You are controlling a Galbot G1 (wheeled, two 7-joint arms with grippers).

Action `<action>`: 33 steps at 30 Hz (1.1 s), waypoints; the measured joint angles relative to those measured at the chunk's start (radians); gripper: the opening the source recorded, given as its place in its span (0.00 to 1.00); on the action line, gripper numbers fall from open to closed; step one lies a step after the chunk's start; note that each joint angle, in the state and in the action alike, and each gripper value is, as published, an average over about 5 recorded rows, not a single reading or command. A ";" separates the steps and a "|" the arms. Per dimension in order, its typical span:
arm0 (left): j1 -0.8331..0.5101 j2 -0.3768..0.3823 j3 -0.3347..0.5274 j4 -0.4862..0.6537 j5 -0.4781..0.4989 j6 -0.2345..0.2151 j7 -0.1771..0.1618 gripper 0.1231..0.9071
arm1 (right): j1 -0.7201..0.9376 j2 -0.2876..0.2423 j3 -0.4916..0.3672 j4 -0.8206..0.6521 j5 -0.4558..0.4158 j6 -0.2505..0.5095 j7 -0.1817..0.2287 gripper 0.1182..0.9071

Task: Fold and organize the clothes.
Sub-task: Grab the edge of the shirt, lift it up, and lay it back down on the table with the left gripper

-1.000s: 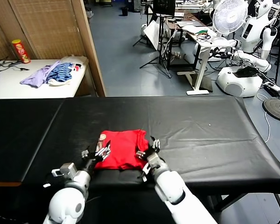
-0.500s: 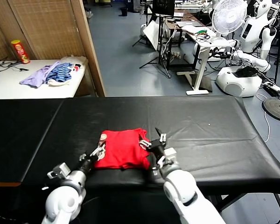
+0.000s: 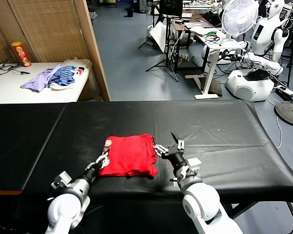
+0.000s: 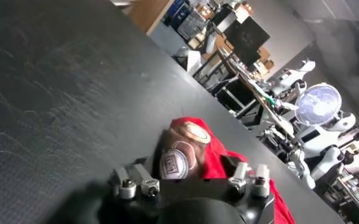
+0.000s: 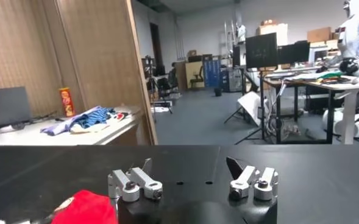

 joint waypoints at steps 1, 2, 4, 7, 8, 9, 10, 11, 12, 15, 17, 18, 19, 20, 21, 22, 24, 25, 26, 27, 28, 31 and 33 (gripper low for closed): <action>0.000 0.001 0.001 0.001 0.004 0.001 0.000 0.43 | -0.003 0.001 0.002 0.003 -0.005 -0.005 0.003 0.86; 0.000 0.001 0.001 0.001 0.010 0.002 0.000 0.36 | -0.005 0.002 0.005 0.006 -0.013 -0.013 0.009 0.86; -0.002 0.000 0.003 0.000 0.026 0.003 -0.001 0.21 | -0.012 0.006 0.011 0.013 -0.033 -0.038 0.029 0.86; 0.001 -0.001 0.007 -0.009 0.069 0.002 -0.004 0.05 | -0.022 0.011 0.021 0.020 -0.076 -0.087 0.062 0.86; 0.003 0.000 0.009 -0.014 0.093 -0.001 -0.003 0.04 | -0.027 0.012 0.026 0.020 -0.096 -0.102 0.069 0.86; 0.006 0.002 0.012 -0.020 0.123 -0.005 -0.003 0.03 | -0.032 0.013 0.030 0.021 -0.117 -0.115 0.073 0.86; 0.010 0.006 0.015 -0.027 0.165 -0.009 -0.002 0.03 | -0.038 0.013 0.035 0.022 -0.137 -0.127 0.076 0.86; 0.015 0.012 0.017 -0.035 0.215 -0.013 -0.002 0.03 | -0.044 0.013 0.040 0.023 -0.156 -0.136 0.077 0.86; 0.020 0.020 0.018 -0.044 0.272 -0.017 -0.002 0.03 | -0.051 0.014 0.045 0.024 -0.171 -0.142 0.077 0.86; 0.034 0.055 0.013 -0.063 0.452 -0.018 -0.003 0.03 | -0.069 0.016 0.060 0.030 -0.195 -0.154 0.077 0.86; 0.041 0.086 0.003 -0.066 0.555 -0.020 -0.002 0.03 | -0.078 0.017 0.069 0.035 -0.203 -0.158 0.076 0.86; 0.044 0.104 -0.004 -0.066 0.602 -0.023 0.000 0.03 | -0.081 0.017 0.072 0.038 -0.206 -0.159 0.076 0.86; 0.046 0.122 -0.011 -0.065 0.644 -0.027 0.003 0.03 | -0.085 0.018 0.075 0.041 -0.209 -0.159 0.076 0.86; 0.047 0.143 -0.019 -0.064 0.686 -0.032 0.006 0.03 | -0.087 0.018 0.077 0.044 -0.212 -0.158 0.076 0.86; 0.048 0.164 -0.028 -0.063 0.727 -0.038 0.009 0.03 | -0.090 0.018 0.079 0.047 -0.215 -0.157 0.077 0.86; 0.049 0.186 -0.038 -0.063 0.767 -0.044 0.012 0.03 | -0.093 0.018 0.080 0.050 -0.219 -0.156 0.077 0.86; 0.052 0.233 -0.064 -0.068 0.855 -0.055 0.017 0.03 | -0.098 0.018 0.081 0.056 -0.225 -0.154 0.077 0.86; 0.054 0.256 -0.078 -0.073 0.898 -0.058 0.019 0.03 | -0.099 0.018 0.081 0.058 -0.227 -0.153 0.077 0.86; 0.057 0.278 -0.093 -0.080 0.940 -0.060 0.021 0.03 | -0.100 0.018 0.080 0.060 -0.228 -0.153 0.077 0.86; 0.060 0.300 -0.107 -0.089 0.980 -0.061 0.024 0.03 | -0.100 0.018 0.081 0.060 -0.229 -0.153 0.077 0.86; 0.065 0.318 -0.119 -0.098 1.014 -0.061 0.027 0.03 | -0.100 0.019 0.081 0.060 -0.230 -0.154 0.077 0.86; 0.076 0.348 -0.137 -0.137 1.071 -0.053 0.031 0.03 | -0.100 0.021 0.084 0.058 -0.231 -0.154 0.077 0.86; 0.081 0.349 -0.133 -0.169 1.060 -0.039 0.030 0.03 | -0.103 0.024 0.087 0.054 -0.233 -0.155 0.077 0.86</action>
